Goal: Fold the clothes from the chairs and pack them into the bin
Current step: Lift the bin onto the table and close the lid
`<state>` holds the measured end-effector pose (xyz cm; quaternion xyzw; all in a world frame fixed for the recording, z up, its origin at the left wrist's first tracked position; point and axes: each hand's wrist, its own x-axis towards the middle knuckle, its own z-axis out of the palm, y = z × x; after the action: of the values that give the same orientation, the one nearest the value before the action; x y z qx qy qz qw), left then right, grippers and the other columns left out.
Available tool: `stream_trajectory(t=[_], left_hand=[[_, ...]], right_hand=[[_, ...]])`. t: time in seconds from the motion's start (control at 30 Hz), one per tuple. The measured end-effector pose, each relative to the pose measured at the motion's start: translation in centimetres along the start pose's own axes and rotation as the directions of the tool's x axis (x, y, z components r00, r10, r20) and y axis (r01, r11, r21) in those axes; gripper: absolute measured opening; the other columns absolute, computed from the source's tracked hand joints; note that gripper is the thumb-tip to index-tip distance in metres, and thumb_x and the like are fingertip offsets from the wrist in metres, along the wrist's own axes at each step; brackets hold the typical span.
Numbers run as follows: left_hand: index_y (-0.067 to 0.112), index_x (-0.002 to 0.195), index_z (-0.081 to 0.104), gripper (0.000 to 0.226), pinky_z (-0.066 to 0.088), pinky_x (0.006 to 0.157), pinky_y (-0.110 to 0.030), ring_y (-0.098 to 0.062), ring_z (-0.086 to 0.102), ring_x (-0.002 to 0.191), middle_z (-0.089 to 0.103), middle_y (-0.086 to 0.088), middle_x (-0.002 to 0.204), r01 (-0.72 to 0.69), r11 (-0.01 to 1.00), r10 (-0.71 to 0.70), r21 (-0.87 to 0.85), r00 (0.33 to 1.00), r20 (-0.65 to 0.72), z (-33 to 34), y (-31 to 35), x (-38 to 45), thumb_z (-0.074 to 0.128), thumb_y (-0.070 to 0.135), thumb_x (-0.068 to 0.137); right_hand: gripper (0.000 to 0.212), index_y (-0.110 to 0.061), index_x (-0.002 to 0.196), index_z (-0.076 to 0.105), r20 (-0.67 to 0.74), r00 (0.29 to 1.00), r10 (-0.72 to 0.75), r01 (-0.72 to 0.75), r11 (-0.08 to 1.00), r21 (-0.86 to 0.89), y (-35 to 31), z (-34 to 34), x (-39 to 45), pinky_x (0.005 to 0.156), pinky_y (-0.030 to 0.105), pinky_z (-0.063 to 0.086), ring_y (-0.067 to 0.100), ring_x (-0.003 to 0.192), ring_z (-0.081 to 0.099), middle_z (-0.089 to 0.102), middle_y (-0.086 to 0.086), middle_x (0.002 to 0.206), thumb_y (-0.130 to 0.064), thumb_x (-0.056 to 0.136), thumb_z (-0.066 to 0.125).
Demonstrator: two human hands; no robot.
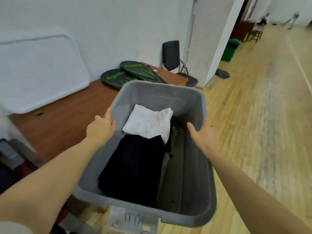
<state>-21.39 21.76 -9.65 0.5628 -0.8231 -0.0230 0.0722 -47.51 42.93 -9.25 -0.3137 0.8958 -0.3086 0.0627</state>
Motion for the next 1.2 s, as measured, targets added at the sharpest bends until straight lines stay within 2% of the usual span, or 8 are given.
stream_trajectory(t=[0.17,0.37,0.47,0.53,0.63,0.77,0.93,1.2], left_hand=[[0.016,0.149,0.021,0.060,0.037,0.064,-0.037,-0.040,0.057,0.092,0.059,-0.027,0.106,-0.048,0.996,0.047,-0.073,0.999,-0.015,-0.4,-0.2,2.5,0.035,0.043,0.098],[0.025,0.149,0.020,0.056,0.042,0.067,-0.038,-0.041,0.057,0.089,0.059,-0.026,0.101,-0.122,0.981,0.104,-0.153,0.987,-0.124,-4.3,-0.2,7.2,0.033,0.046,0.098],[0.027,0.148,0.020,0.057,0.049,0.077,-0.044,-0.042,0.058,0.093,0.059,-0.027,0.108,-0.174,0.966,0.130,-0.189,0.966,-0.224,-5.6,-1.7,9.3,0.034,0.048,0.096],[0.024,0.147,0.022,0.057,0.049,0.073,-0.041,-0.041,0.058,0.093,0.059,-0.026,0.110,-0.167,0.966,0.114,-0.196,0.960,-0.254,-6.0,-3.3,10.1,0.035,0.047,0.096],[0.021,0.148,0.022,0.058,0.045,0.065,-0.039,-0.040,0.058,0.090,0.061,-0.025,0.104,-0.102,0.973,0.047,-0.207,0.966,-0.256,-6.0,-6.5,10.6,0.035,0.044,0.096],[0.015,0.145,0.031,0.055,0.050,0.075,-0.045,-0.042,0.058,0.096,0.062,-0.026,0.107,0.011,0.974,-0.073,-0.228,0.961,-0.266,-6.3,-11.8,10.8,0.038,0.041,0.097],[0.014,0.141,0.034,0.051,0.046,0.072,-0.043,-0.042,0.057,0.096,0.061,-0.027,0.103,0.194,0.957,-0.245,-0.217,0.938,-0.243,-6.4,-18.2,10.0,0.036,0.041,0.098],[0.015,0.139,0.038,0.050,0.050,0.077,-0.044,-0.040,0.059,0.094,0.064,-0.020,0.103,0.483,0.856,-0.515,-0.185,0.828,-0.221,-6.0,-24.0,10.5,0.033,0.044,0.098]], right_hand=[[0.055,-0.016,0.130,0.044,0.015,0.999,-0.050,0.050,0.999,-0.018,-1.8,-2.1,3.9,0.071,0.040,0.054,0.026,0.089,0.062,0.065,0.006,0.104,-0.052,0.089,0.053],[0.057,-0.016,0.136,0.042,-0.053,0.996,-0.070,0.072,0.996,0.047,-5.1,-3.1,5.3,0.061,0.029,0.044,0.022,0.088,0.060,0.064,0.006,0.111,-0.048,0.090,0.054],[0.057,-0.018,0.138,0.040,-0.087,0.988,-0.127,0.136,0.986,0.101,-7.3,-3.0,6.2,0.062,0.029,0.044,0.020,0.086,0.059,0.064,0.004,0.110,-0.045,0.090,0.056],[0.056,-0.017,0.138,0.041,-0.109,0.976,-0.186,0.198,0.974,0.107,-9.5,-2.6,7.2,0.060,0.026,0.042,0.021,0.094,0.060,0.062,0.004,0.115,-0.042,0.090,0.057],[0.063,-0.018,0.141,0.037,-0.088,0.963,-0.256,0.262,0.963,0.066,-12.9,-0.8,8.7,0.065,0.027,0.048,0.023,0.099,0.060,0.061,0.005,0.116,-0.046,0.089,0.057],[0.072,-0.024,0.140,0.036,0.013,0.960,-0.279,0.277,0.957,0.082,-17.3,4.1,10.0,0.082,0.043,0.053,0.031,0.103,0.058,0.061,0.011,0.117,-0.061,0.080,0.051],[0.062,-0.020,0.142,0.038,0.126,0.918,-0.376,0.366,0.926,0.098,-22.9,10.7,11.2,0.073,0.037,0.051,0.028,0.097,0.061,0.059,0.012,0.122,-0.047,0.088,0.055],[0.043,-0.009,0.118,0.057,0.298,0.797,-0.525,0.498,0.851,0.167,-32.7,19.5,16.4,0.085,0.041,0.051,0.034,0.104,0.059,0.064,0.013,0.113,-0.039,0.087,0.058]])
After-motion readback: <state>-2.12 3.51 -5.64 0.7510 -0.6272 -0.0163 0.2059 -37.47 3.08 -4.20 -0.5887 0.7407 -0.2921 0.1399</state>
